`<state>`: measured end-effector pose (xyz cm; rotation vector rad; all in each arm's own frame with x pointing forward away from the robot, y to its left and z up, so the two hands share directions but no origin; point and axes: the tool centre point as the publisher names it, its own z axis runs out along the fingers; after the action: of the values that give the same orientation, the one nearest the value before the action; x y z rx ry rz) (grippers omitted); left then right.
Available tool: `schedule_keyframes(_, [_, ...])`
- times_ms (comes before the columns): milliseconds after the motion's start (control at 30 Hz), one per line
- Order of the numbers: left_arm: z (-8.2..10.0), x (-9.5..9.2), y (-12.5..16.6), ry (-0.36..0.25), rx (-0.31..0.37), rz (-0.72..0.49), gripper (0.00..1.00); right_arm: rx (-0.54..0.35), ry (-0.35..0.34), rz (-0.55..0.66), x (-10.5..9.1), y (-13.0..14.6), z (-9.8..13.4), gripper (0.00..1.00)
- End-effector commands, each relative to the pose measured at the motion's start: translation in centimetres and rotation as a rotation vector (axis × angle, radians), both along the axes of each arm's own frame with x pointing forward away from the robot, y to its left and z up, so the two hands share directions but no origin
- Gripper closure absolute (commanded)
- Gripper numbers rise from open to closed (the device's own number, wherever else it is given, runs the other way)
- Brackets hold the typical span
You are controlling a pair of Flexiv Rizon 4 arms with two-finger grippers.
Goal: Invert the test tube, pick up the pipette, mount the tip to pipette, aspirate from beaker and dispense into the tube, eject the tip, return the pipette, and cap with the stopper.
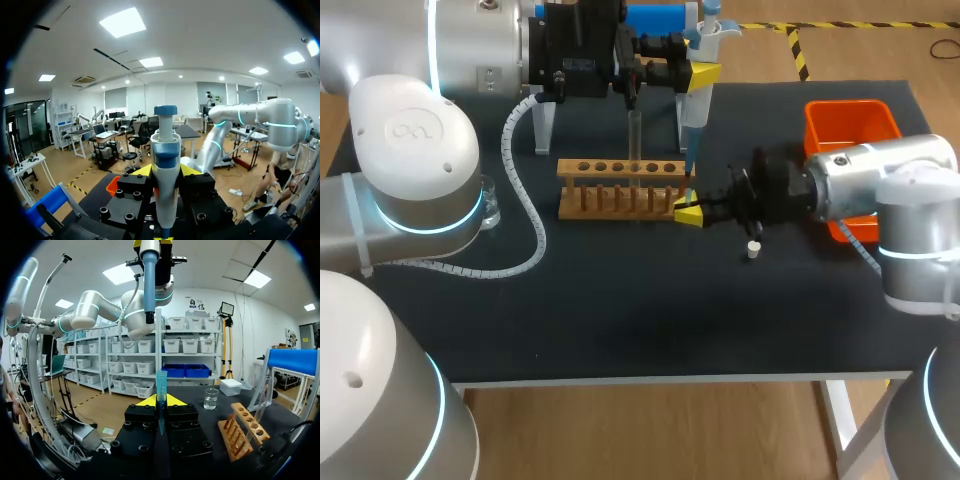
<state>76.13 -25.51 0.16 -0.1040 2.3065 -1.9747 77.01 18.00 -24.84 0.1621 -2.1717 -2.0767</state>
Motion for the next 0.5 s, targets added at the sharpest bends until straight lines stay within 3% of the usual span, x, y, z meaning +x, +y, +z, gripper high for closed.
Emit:
schedule_keyframes(33, [0.0,0.02,0.19,-0.001,-0.002,-0.004,1.0,-0.005,-0.002,-0.007,-0.42,-0.26,0.37,1.0])
schedule_keyframes(500, [0.0,0.02,0.19,-0.001,-0.002,-0.004,1.0,0.002,0.007,-0.011,-0.86,-0.01,0.97,1.0])
